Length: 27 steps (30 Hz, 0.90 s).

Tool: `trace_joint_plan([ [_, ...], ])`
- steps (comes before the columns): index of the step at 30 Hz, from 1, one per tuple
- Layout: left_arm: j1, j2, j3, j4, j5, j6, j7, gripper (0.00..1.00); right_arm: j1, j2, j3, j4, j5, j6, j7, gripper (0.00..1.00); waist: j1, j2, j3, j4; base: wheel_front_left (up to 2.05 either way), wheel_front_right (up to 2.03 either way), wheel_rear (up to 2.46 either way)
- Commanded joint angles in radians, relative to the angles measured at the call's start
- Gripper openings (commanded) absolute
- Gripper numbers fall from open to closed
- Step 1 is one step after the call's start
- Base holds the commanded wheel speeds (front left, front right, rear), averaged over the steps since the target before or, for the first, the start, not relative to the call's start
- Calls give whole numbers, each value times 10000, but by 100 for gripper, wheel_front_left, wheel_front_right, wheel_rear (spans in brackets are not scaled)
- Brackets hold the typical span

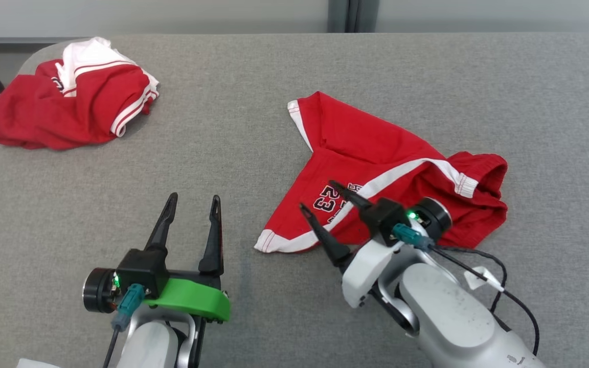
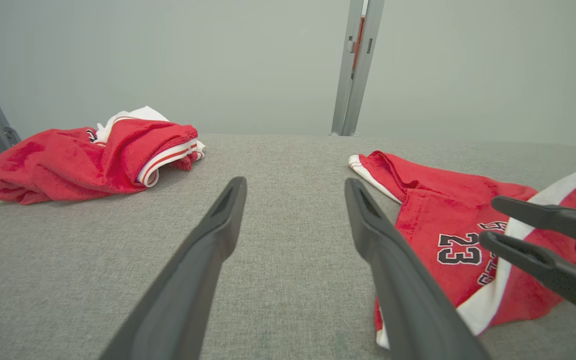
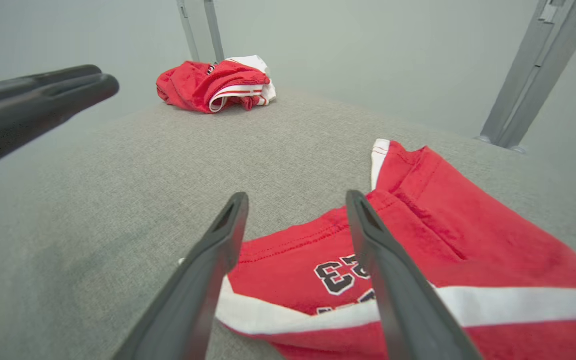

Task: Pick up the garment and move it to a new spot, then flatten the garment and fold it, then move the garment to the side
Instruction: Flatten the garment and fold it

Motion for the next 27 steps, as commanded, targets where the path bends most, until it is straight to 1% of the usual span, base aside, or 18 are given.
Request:
trace_joint_plan([
  [1, -157, 30, 11, -14, 102, -9, 5, 100, 296, -19, -462, -192, -216, -14, -149, 100, 0, 0, -295, -325, 0, 0, 0],
  [4, -134, 30, -12, -16, 61, -3, 5, 100, 709, -11, -1491, -640, -488, -14, -284, 100, 0, 0, -510, -561, 0, 0, 0],
  [9, 57, 30, 28, -10, -148, 172, 6, 100, 1709, -18, -3517, -1721, -1075, -14, -380, 100, 0, 0, -839, -906, 0, 0, 0],
  [15, 455, 30, 114, -9, -262, 249, 7, 100, 3082, -16, -5059, -3252, -1423, -14, -388, 100, 0, 0, -1075, -1102, 0, 0, 0],
  [17, 622, 31, 235, -26, -291, 285, 6, 100, 3495, -13, -5457, -3686, -1491, -14, -391, 100, 0, 0, -1111, -1141, 0, 0, 0],
  [19, 799, 30, 446, -68, -309, 317, 6, 100, 3850, -3, -5645, -4158, -1578, -14, -391, 100, 0, 0, -1138, -1173, 0, 0, 0],
  [21, 975, 31, 633, -120, -296, 321, 6, 100, 4215, -9, -5837, -4402, -1605, -14, -392, 100, 0, 0, -1174, -1195, 0, 0, 0],
  [23, 1159, 30, 814, -173, -314, 303, 6, 100, 4460, -10, -5938, -4602, -1388, -14, -393, 100, 0, 0, -1218, -1195, 0, 0, 0],
  [27, 1391, 30, 993, -277, -395, 262, 6, 100, 4688, -4, -6005, -4771, -1226, -14, -394, 100, 0, 0, -1262, -1174, 0, 0, 0],
])
